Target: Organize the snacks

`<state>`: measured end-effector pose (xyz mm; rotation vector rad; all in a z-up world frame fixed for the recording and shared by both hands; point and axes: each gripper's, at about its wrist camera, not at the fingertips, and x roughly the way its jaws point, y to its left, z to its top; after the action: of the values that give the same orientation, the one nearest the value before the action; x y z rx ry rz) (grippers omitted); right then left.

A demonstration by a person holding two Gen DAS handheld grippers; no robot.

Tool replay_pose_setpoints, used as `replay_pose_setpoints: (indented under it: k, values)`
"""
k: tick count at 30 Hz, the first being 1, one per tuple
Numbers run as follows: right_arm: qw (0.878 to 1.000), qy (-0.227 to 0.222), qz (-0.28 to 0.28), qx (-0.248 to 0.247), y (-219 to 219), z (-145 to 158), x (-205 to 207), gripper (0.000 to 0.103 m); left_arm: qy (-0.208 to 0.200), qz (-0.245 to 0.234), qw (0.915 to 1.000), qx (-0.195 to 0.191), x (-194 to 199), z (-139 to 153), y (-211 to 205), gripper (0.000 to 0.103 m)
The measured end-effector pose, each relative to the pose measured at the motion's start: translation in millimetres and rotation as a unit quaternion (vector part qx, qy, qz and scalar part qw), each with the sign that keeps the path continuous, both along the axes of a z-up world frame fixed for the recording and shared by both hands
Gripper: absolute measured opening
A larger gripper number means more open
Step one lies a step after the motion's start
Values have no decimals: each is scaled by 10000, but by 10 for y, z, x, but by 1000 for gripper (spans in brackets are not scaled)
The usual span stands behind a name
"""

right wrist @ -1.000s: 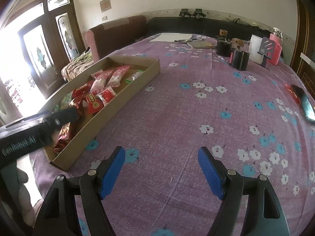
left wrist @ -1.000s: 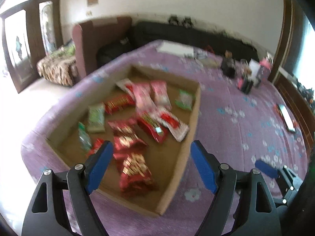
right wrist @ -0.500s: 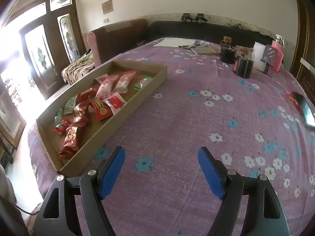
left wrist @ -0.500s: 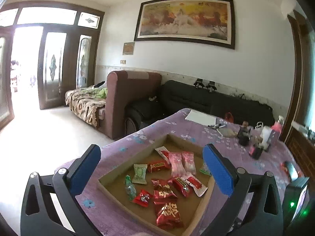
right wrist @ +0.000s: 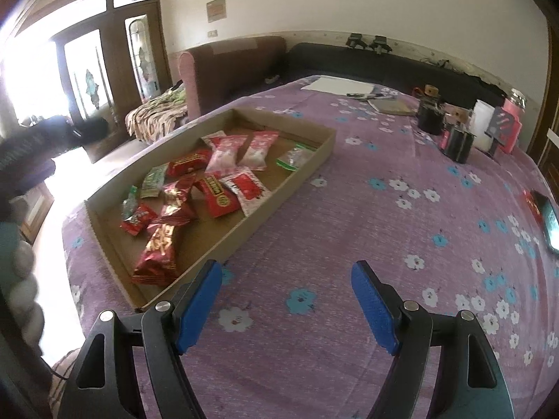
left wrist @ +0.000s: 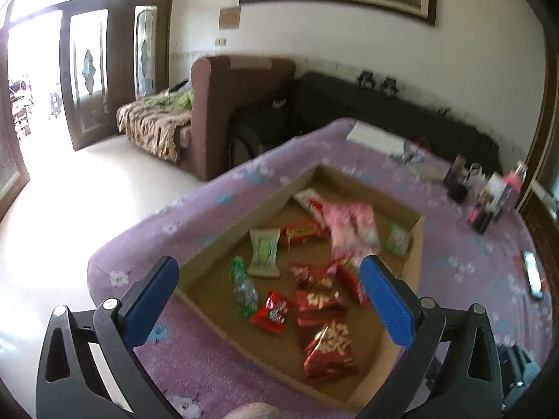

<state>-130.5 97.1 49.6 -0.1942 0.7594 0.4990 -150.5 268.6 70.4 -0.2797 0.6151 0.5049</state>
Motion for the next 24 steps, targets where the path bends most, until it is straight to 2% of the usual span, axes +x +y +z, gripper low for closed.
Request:
replay_pose_setpoints:
  k: [6, 10, 24]
  values:
    - [9999, -31, 134, -95, 143, 3, -65, 79, 425, -174, 9985, -308, 105, -208, 32, 103]
    - [9995, -58, 220, -199, 241, -13, -101, 80, 561, -248, 9972, -422, 113, -277, 41, 103]
    - [9987, -16, 352, -381, 396, -84, -137, 81, 703, -239, 9952, -635, 75, -363, 149, 103]
